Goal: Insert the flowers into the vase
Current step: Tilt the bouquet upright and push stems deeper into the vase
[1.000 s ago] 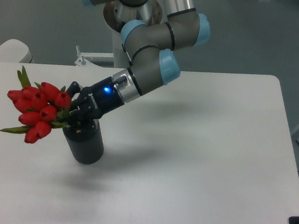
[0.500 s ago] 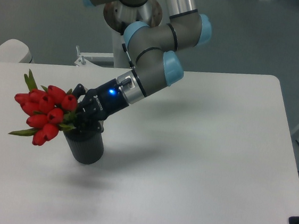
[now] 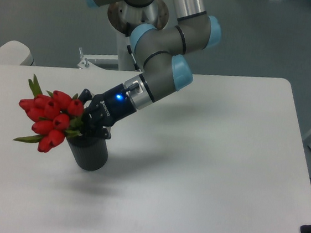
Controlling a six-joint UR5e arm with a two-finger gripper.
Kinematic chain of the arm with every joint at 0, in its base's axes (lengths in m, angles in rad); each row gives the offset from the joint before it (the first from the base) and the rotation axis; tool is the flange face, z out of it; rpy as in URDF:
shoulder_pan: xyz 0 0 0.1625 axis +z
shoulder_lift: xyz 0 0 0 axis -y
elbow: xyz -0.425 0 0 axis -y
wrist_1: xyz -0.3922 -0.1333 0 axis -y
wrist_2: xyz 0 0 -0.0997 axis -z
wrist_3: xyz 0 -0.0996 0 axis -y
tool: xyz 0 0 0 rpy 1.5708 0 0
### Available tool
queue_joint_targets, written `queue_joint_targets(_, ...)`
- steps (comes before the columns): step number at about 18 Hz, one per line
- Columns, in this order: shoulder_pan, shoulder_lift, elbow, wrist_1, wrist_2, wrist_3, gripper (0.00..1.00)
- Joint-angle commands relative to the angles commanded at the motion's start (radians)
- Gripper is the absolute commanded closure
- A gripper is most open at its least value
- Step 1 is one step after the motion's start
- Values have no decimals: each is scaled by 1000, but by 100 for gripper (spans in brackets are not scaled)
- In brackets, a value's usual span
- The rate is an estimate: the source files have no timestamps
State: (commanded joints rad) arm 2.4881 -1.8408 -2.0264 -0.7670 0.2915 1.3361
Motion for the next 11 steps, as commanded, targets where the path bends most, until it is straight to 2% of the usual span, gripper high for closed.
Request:
queue_joint_targets(3,8,0,0,0,0,3,46)
queue_joint_targets(6,21,0,0,0,6,5,28)
queue_joint_targets(9,34,2,-3,0,9,8,19)
queue_joint_targets(11,35,3,-8,0,11,8,7)
